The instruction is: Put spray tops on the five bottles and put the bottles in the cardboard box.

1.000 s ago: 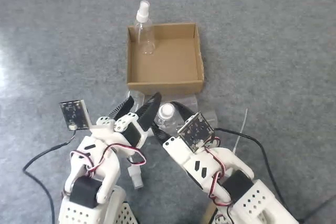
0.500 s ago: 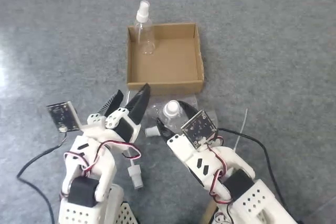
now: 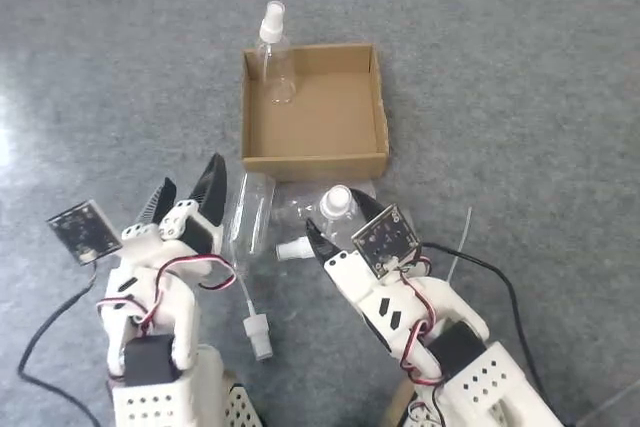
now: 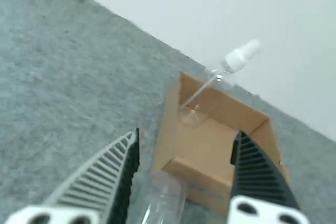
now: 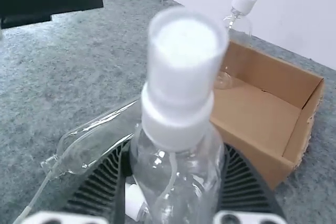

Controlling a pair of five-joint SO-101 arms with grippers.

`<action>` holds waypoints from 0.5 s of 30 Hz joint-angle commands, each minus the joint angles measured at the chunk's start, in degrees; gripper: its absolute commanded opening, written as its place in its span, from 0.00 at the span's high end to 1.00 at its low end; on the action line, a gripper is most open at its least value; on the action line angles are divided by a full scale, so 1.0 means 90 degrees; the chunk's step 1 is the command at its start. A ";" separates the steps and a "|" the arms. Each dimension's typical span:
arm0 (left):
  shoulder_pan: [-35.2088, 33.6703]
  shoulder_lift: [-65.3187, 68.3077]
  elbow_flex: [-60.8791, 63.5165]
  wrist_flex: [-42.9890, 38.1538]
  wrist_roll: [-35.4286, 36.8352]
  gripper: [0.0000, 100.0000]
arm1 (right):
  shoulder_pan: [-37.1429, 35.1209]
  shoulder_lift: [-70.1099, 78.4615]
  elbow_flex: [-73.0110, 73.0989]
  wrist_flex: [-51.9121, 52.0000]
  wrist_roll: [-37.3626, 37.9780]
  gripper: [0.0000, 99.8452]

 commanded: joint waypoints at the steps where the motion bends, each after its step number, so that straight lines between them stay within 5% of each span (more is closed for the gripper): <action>1: -0.0176 -0.0107 0.0171 -0.0195 -0.0068 0.74 | 0.0083 -0.0122 -0.0029 -0.0181 0.0020 0.89; 11: -0.0195 -0.0107 0.0562 -0.0781 -0.0078 0.99 | 0.0044 -0.0122 -0.0088 -0.0122 0.0020 0.89; 15: -0.0371 -0.0107 0.0562 -0.0830 -0.0078 0.99 | 0.0073 -0.0054 -0.0352 -0.0103 -0.0010 0.89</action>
